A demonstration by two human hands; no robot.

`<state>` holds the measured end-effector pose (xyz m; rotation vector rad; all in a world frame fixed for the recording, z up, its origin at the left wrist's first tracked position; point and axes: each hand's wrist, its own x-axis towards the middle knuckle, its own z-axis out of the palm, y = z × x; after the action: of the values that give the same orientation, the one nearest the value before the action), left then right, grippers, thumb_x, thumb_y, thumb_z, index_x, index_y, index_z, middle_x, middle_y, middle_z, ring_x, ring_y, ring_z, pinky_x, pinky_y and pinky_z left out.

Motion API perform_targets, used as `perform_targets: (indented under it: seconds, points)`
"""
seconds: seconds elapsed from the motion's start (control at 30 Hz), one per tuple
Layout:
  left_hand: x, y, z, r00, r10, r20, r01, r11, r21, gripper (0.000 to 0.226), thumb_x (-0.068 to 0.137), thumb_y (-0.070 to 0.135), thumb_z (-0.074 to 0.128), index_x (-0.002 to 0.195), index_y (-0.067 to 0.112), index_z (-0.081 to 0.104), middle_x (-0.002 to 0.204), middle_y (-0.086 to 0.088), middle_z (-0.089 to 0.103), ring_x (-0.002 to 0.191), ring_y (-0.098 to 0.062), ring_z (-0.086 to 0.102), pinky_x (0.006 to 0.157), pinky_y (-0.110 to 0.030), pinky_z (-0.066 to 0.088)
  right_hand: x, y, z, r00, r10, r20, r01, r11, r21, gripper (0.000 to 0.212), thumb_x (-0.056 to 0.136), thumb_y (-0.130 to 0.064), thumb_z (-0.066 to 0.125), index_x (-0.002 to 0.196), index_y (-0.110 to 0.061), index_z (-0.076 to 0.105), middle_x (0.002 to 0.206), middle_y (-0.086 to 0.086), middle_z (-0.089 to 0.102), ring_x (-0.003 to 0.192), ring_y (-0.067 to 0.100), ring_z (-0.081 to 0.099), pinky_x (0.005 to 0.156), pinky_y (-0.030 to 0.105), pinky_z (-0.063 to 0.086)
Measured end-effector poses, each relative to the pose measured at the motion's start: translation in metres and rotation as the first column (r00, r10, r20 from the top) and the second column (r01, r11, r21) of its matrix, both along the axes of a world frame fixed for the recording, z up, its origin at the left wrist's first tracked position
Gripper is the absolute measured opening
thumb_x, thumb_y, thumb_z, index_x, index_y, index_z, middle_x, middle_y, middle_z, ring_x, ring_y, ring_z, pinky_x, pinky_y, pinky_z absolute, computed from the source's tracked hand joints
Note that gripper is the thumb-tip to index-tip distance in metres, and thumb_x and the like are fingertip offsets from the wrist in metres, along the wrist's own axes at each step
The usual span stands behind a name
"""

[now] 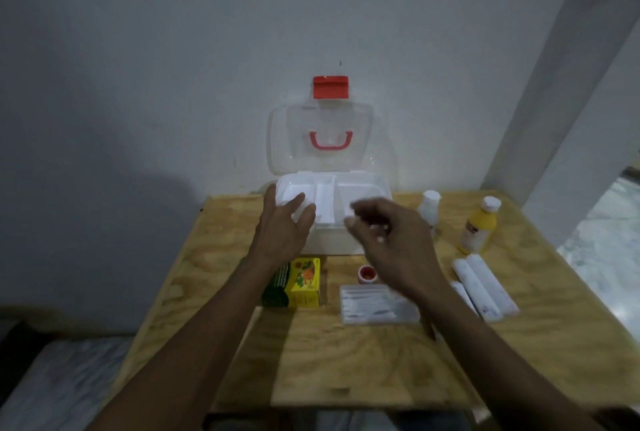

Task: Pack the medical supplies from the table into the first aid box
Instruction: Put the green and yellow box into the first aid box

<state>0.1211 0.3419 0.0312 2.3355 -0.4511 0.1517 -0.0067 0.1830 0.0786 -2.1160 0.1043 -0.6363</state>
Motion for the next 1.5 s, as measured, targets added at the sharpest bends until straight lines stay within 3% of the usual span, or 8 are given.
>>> perform_targets:
  seconds: [0.07, 0.17, 0.3, 0.7, 0.9, 1.23, 1.37, 1.5]
  points:
    - [-0.001, -0.001, 0.002, 1.000, 0.009, -0.007, -0.009, 1.000, 0.003, 0.055, 0.096, 0.052, 0.042, 0.138, 0.017, 0.054, 0.159, -0.011, 0.018, 0.141, -0.030, 0.032, 0.112, -0.039, 0.031, -0.011, 0.009, -0.025, 0.988, 0.095, -0.125, -0.092, 0.995, 0.035, 0.043, 0.080, -0.036, 0.076, 0.119, -0.021, 0.066, 0.110, -0.008, 0.070, 0.094, -0.002, 0.064, 0.080, 0.020, 0.056]
    - [-0.004, -0.002, 0.003, 1.000, 0.016, -0.014, -0.016, 1.000, 0.015, 0.054, 0.097, 0.050, 0.042, 0.139, 0.017, 0.052, 0.161, -0.010, 0.015, 0.143, -0.029, 0.028, 0.114, -0.037, 0.026, -0.011, 0.023, -0.048, 0.939, 0.197, -0.283, -0.189, 0.980, 0.054, 0.072, 0.069, -0.041, 0.084, 0.133, -0.021, 0.056, 0.128, -0.006, 0.062, 0.111, 0.004, 0.058, 0.088, 0.020, 0.050]
    - [-0.005, -0.003, 0.002, 0.999, 0.023, -0.030, -0.023, 1.000, 0.021, 0.055, 0.097, 0.050, 0.041, 0.141, 0.018, 0.050, 0.161, -0.009, 0.015, 0.143, -0.030, 0.028, 0.114, -0.040, 0.029, -0.001, 0.038, -0.057, 0.896, 0.284, -0.341, -0.266, 0.959, 0.098, 0.086, 0.063, -0.037, 0.087, 0.138, -0.020, 0.049, 0.134, -0.006, 0.058, 0.117, 0.008, 0.054, 0.096, 0.023, 0.045]
    - [-0.006, -0.002, 0.006, 0.997, 0.024, -0.072, -0.022, 0.999, 0.027, 0.056, 0.097, 0.050, 0.041, 0.143, 0.019, 0.047, 0.163, -0.008, 0.006, 0.145, -0.030, 0.024, 0.114, -0.039, 0.027, 0.009, 0.046, -0.059, 0.893, 0.335, -0.302, -0.327, 0.942, 0.078, 0.052, 0.068, -0.032, 0.085, 0.116, -0.017, 0.069, 0.114, -0.006, 0.069, 0.101, 0.007, 0.062, 0.090, 0.031, 0.054]
    - [-0.006, 0.002, 0.009, 0.996, 0.001, -0.093, 0.003, 0.999, 0.048, 0.056, 0.098, 0.050, 0.041, 0.144, 0.019, 0.045, 0.163, -0.010, 0.005, 0.148, -0.027, 0.019, 0.114, -0.036, 0.027, -0.015, 0.025, -0.051, 0.921, 0.298, -0.250, -0.319, 0.946, -0.049, 0.056, 0.071, -0.033, 0.083, 0.123, -0.023, 0.066, 0.112, -0.010, 0.060, 0.099, 0.007, 0.057, 0.082, 0.015, 0.045]
    - [-0.010, 0.000, 0.015, 0.996, -0.010, -0.083, 0.015, 0.998, 0.061, 0.054, 0.098, 0.046, 0.044, 0.142, 0.016, 0.048, 0.160, -0.011, 0.017, 0.146, -0.031, 0.021, 0.115, -0.038, 0.025, -0.053, -0.033, -0.021, 0.931, 0.268, -0.247, -0.331, 0.907, -0.262, 0.057, 0.083, -0.042, 0.071, 0.135, -0.026, 0.055, 0.120, -0.005, 0.053, 0.109, 0.009, 0.052, 0.091, 0.028, 0.046]
    - [-0.010, 0.001, 0.013, 0.998, -0.009, -0.063, 0.012, 0.998, 0.059, 0.053, 0.098, 0.046, 0.042, 0.141, 0.016, 0.049, 0.161, -0.012, 0.016, 0.147, -0.031, 0.019, 0.115, -0.038, 0.025, -0.051, -0.063, 0.009, 0.962, 0.186, -0.199, -0.245, 0.909, -0.338, 0.054, 0.084, -0.040, 0.068, 0.135, -0.031, 0.053, 0.118, -0.006, 0.050, 0.106, 0.005, 0.049, 0.087, 0.015, 0.039]
    - [-0.005, 0.002, 0.007, 0.999, -0.025, -0.026, 0.027, 0.999, 0.045, 0.052, 0.098, 0.047, 0.042, 0.138, 0.016, 0.054, 0.158, -0.014, 0.022, 0.145, -0.031, 0.024, 0.110, -0.037, 0.032, -0.019, -0.085, 0.043, 0.978, 0.116, -0.171, -0.178, 0.896, -0.408, 0.052, 0.087, -0.040, 0.064, 0.136, -0.029, 0.054, 0.118, -0.002, 0.048, 0.107, 0.010, 0.049, 0.089, 0.026, 0.042]
